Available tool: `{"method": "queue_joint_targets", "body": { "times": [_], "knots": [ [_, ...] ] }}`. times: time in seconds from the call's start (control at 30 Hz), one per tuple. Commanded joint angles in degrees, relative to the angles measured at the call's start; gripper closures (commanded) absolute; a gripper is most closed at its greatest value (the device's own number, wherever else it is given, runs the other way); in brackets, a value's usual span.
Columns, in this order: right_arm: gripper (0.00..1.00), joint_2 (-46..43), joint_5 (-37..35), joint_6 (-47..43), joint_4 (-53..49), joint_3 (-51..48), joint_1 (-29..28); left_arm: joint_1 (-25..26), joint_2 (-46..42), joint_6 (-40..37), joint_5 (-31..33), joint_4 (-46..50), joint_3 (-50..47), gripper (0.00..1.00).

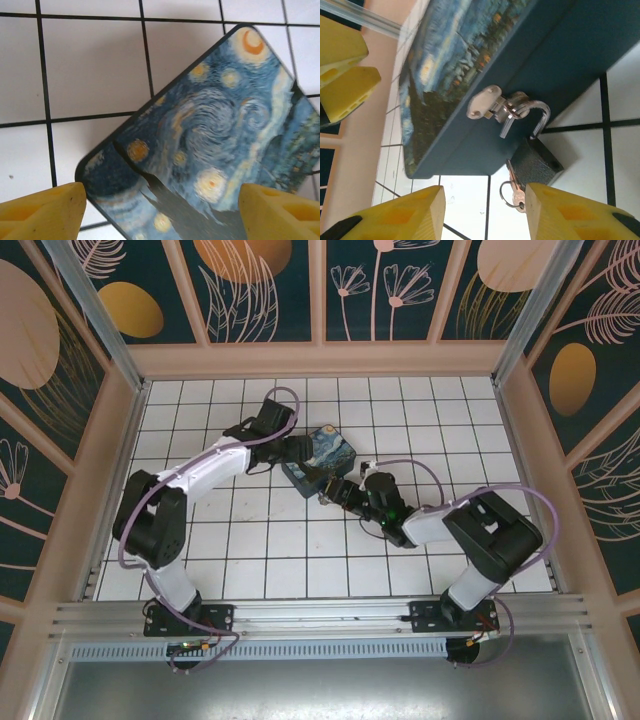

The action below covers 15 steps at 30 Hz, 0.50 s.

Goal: Unlock the padlock with the key

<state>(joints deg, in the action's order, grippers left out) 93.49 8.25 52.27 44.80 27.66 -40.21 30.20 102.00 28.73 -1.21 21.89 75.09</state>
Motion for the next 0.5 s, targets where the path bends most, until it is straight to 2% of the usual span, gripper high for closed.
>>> {"method": "queue_joint_targets", "body": {
  "times": [0.0, 0.07, 0.17, 0.47],
  "knots": [
    [0.54, 1.94, 1.97, 4.87, -3.04, 0.75, -0.03, -1.21, 1.72, -5.17, -2.08, 0.35, 3.12, 0.19],
    [0.54, 1.70, 0.55, 6.12, -4.25, 0.36, -0.50, -1.19, 3.15, -5.84, -1.94, 0.69, 3.70, 0.19],
    [0.54, 1.73, -0.56, 7.23, -4.85, 0.16, -0.89, -1.82, 5.45, -6.57, 3.12, 1.64, 4.17, 0.20],
    [0.54, 8.82, -1.49, 8.74, -1.03, 3.19, -0.66, -3.03, 7.94, -8.16, -2.71, 0.72, 4.89, 0.22]
  ]
}}
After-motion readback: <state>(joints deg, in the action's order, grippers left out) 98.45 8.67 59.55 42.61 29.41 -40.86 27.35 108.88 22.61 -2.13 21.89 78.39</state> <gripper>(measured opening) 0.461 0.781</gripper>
